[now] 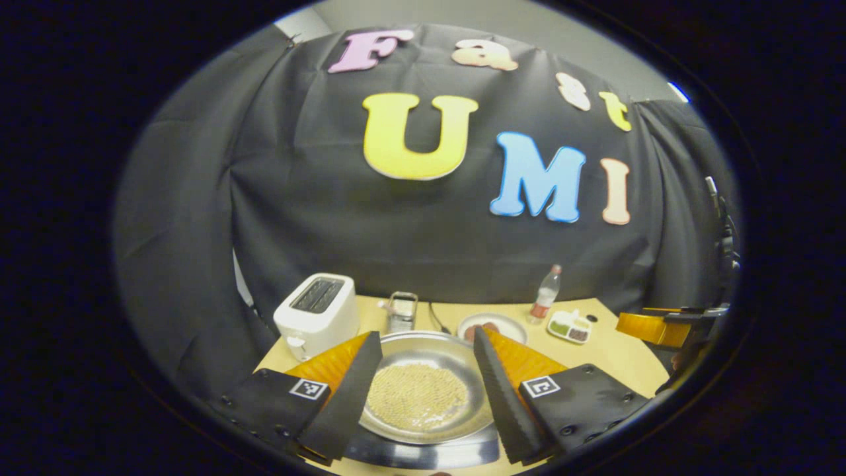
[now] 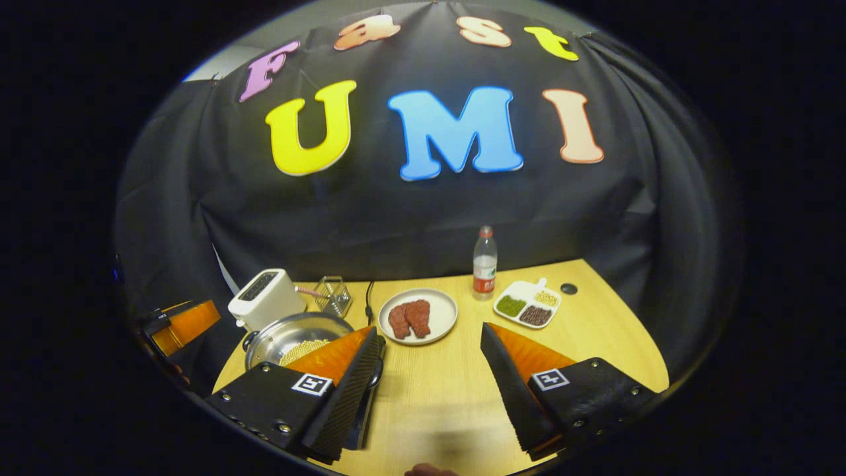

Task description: First push the handle of the pot to place it horizontally, then grasp the pot with both hands and set it on the induction cooktop.

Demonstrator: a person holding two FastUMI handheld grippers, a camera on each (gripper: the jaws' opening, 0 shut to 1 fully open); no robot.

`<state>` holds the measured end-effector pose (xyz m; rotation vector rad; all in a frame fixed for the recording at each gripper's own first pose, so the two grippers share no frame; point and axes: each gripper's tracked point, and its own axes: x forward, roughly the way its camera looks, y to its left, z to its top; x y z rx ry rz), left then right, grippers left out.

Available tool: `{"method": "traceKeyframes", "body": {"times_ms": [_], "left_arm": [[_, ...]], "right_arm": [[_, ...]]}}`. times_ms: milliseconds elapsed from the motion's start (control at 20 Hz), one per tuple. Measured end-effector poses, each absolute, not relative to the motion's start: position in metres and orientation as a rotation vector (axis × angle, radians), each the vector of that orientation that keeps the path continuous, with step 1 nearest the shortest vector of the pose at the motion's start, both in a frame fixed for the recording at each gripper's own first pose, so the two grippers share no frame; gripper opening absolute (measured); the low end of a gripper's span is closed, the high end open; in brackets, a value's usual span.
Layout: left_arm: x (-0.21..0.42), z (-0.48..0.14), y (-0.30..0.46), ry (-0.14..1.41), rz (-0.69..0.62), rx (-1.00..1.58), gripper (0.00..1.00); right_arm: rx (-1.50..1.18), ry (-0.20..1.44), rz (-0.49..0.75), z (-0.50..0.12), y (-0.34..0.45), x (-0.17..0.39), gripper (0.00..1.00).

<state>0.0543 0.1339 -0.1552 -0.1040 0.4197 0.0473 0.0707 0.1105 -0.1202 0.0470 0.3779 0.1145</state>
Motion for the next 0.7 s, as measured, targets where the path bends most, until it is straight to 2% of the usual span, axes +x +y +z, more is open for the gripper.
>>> {"method": "traceKeyframes", "body": {"times_ms": [50, 100, 150, 350, 700], "left_arm": [[0.056, -0.135, 0.116, 0.376, 0.03, -0.091, 0.92], [0.056, -0.113, 0.098, 0.334, 0.017, -0.078, 0.96], [0.056, -0.092, 0.085, 0.293, 0.011, -0.061, 0.91], [0.054, -0.023, 0.033, 0.169, -0.012, -0.03, 0.91], [0.037, 0.004, 0.005, 0.125, 0.042, -0.05, 0.91]], "right_arm": [[0.05, 0.327, 0.105, -0.098, 0.098, 0.066, 0.94], [0.049, 0.277, 0.09, -0.077, 0.084, 0.059, 0.94], [0.047, 0.237, 0.069, -0.052, 0.073, 0.053, 0.94], [0.044, 0.124, 0.031, 0.002, 0.032, 0.035, 0.94], [0.036, 0.031, 0.041, 0.046, -0.01, 0.025, 0.94]]}}
